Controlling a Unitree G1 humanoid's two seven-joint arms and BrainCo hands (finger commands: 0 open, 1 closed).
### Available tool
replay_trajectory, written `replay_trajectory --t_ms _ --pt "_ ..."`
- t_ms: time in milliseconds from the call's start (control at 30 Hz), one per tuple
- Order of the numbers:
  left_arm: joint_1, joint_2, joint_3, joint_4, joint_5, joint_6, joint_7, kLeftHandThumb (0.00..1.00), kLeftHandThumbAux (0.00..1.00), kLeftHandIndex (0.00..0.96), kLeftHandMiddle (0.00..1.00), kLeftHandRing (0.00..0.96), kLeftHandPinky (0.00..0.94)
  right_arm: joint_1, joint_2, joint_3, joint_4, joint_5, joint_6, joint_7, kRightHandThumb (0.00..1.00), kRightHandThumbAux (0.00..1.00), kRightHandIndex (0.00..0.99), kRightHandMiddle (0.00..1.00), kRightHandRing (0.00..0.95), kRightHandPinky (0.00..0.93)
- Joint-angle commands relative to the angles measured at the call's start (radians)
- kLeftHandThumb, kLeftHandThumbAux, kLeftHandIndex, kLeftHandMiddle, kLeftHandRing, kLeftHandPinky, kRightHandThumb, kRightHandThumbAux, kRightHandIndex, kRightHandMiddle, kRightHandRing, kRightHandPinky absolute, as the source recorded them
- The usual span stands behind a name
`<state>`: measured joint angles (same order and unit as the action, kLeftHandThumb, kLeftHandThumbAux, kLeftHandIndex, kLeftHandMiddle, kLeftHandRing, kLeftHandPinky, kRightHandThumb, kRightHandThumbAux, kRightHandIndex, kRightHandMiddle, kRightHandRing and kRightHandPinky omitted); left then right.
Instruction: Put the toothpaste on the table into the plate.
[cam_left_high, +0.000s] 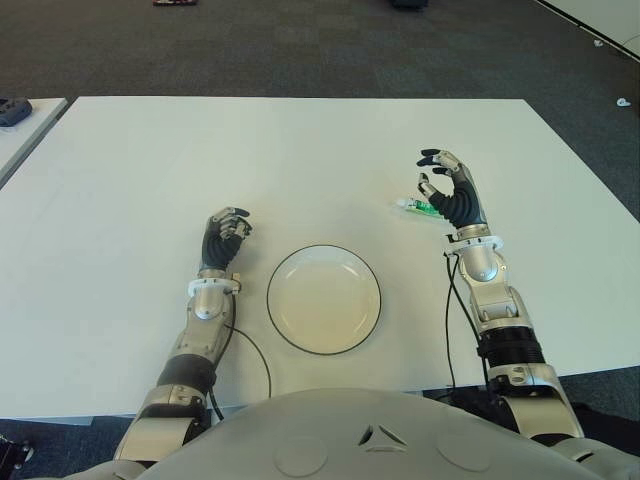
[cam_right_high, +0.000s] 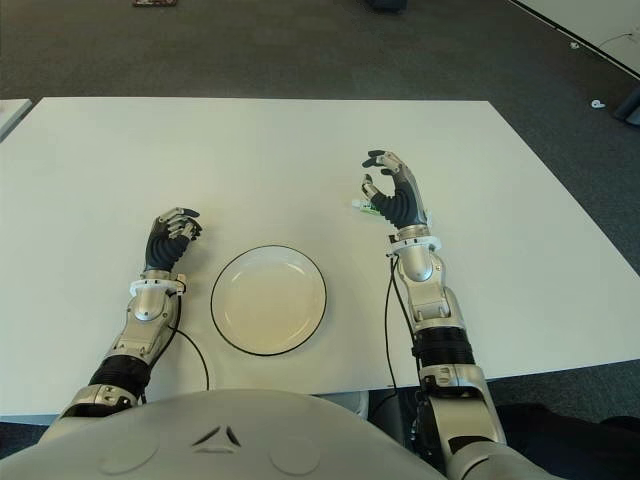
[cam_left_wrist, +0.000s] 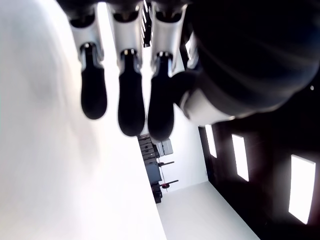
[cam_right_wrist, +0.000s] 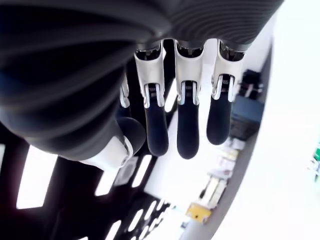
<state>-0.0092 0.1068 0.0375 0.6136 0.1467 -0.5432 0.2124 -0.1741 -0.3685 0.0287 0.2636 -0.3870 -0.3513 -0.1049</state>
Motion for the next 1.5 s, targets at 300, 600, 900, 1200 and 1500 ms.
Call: replay_trajectory --t_ms 300,600,900,1200,1500 --pt "0.007 -0.009 0.006 0.023 0.003 0.004 0.016 0.699 0.72 0.433 0.586 0.578 0.545 -0.289 -0.112 0.115 0.197 -0.189 0.155 0.079 0.543 0.301 0.008 0.004 0.002 0.002" --pt "0.009 -0.013 0.01 0.021 -0.004 0.003 0.017 0.698 0.72 0.433 0.591 0.581 0.544 -0.404 -0.168 0.184 0.293 -0.231 0.169 0.144 0.574 0.214 0.0 0.0 0.0 0.0" --pt "0.012 -0.022 0.019 0.012 -0.006 0.003 0.018 0.699 0.72 0.434 0.598 0.584 0.545 -0.47 -0.231 0.262 0.386 -0.295 0.146 0.183 0.611 0.19 0.0 0.0 0.0 0.0" --pt "0.022 -0.019 0.024 -0.005 0.001 0.012 0.017 0.699 0.72 0.435 0.597 0.587 0.551 -0.49 -0.279 0.318 0.444 -0.336 0.112 0.187 0.602 0.177 0.0 0.0 0.0 0.0" --pt "0.026 -0.019 0.029 -0.004 -0.003 0.005 0.017 0.699 0.721 0.433 0.586 0.58 0.541 -0.499 -0.308 0.368 0.529 -0.363 0.071 0.182 0.585 0.165 0.0 0.0 0.0 0.0"
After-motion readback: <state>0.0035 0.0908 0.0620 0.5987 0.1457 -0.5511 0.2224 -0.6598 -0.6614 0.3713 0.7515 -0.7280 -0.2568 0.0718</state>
